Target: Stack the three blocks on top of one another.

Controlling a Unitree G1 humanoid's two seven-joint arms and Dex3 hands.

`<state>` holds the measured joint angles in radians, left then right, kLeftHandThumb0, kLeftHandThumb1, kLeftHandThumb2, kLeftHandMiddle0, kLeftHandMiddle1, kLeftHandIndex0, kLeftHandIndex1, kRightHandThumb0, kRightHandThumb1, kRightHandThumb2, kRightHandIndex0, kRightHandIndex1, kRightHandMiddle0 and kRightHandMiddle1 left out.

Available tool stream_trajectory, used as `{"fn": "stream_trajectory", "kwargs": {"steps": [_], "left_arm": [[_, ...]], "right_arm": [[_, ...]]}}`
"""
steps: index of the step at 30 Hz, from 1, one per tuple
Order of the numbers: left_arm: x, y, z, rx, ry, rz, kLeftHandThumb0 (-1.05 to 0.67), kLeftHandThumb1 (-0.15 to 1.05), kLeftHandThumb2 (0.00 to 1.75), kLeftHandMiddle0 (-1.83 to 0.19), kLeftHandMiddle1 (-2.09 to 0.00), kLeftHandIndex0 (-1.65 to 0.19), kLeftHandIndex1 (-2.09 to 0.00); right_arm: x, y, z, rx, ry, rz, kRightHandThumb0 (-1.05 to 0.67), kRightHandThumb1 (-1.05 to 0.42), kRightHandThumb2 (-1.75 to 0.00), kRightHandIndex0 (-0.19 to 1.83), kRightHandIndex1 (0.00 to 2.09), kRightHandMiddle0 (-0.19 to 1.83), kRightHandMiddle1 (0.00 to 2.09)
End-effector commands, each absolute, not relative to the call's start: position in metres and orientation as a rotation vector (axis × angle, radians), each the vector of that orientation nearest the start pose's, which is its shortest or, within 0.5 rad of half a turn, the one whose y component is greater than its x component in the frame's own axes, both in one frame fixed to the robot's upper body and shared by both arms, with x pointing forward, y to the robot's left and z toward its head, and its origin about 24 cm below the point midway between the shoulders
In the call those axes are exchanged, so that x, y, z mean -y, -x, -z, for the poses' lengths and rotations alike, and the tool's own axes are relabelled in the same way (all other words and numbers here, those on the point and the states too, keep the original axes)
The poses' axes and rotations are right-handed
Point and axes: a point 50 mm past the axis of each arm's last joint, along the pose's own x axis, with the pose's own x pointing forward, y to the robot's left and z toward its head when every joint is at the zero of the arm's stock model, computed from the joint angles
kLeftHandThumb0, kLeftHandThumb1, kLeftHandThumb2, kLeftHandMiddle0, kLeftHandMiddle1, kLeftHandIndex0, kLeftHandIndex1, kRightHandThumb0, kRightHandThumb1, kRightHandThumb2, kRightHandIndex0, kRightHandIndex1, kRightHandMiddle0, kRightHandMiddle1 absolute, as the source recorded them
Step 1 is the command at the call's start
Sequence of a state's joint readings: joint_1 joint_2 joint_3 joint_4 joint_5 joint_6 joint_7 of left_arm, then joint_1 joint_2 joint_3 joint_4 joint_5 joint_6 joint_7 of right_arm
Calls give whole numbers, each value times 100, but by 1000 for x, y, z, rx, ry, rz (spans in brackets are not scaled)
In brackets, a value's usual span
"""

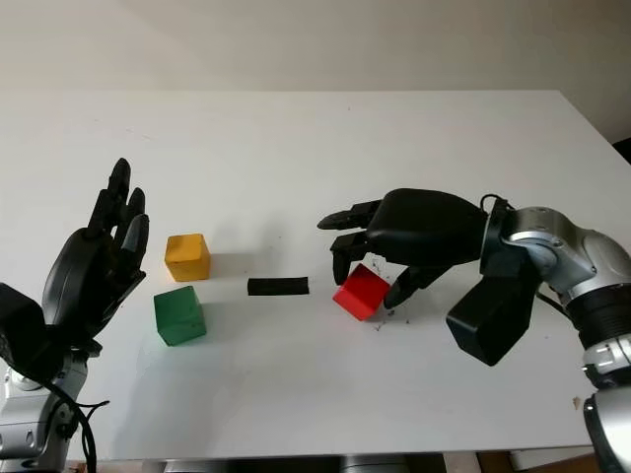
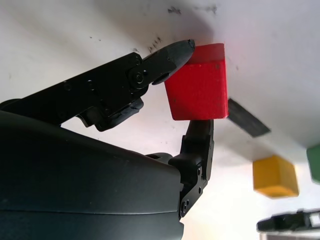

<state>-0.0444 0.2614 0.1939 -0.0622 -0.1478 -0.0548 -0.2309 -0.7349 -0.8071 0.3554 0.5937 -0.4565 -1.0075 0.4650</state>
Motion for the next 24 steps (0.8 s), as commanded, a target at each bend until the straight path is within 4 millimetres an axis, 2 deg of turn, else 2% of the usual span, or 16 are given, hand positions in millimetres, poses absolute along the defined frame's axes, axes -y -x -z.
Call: {"fn": "stream_trajectory", "kwargs": {"steps": [1, 6, 9, 13, 17, 24], "left_arm": [[-225, -257, -93, 193, -142, 66, -77, 105, 51, 19, 0, 19, 0], [-223, -258, -92, 190, -137, 64, -80, 105, 50, 19, 0, 19, 0], [-222, -258, -92, 189, -140, 62, -80, 105, 50, 19, 0, 19, 0], [-221, -257, -92, 195, -143, 66, -79, 105, 51, 19, 0, 19, 0], [-219, -256, -92, 198, -150, 60, -78, 105, 52, 19, 0, 19, 0], [-219, -253, -91, 207, -152, 61, -74, 105, 55, 19, 0, 19, 0]], "right_arm": [[185, -321, -170, 607, 1426, -963, -39, -93, -6, 32, 6, 42, 136], [164, -332, -188, 540, 1237, -905, -38, -96, -6, 28, 4, 37, 139], [150, -336, -190, 507, 1084, -891, -40, -98, -6, 25, 3, 35, 143], [130, -338, -183, 465, 901, -886, -41, -99, -5, 26, 5, 28, 155], [118, -338, -172, 392, 787, -872, -39, -99, -5, 24, 4, 23, 160], [103, -333, -153, 267, 699, -777, -40, -100, -5, 21, 3, 20, 164]]}}
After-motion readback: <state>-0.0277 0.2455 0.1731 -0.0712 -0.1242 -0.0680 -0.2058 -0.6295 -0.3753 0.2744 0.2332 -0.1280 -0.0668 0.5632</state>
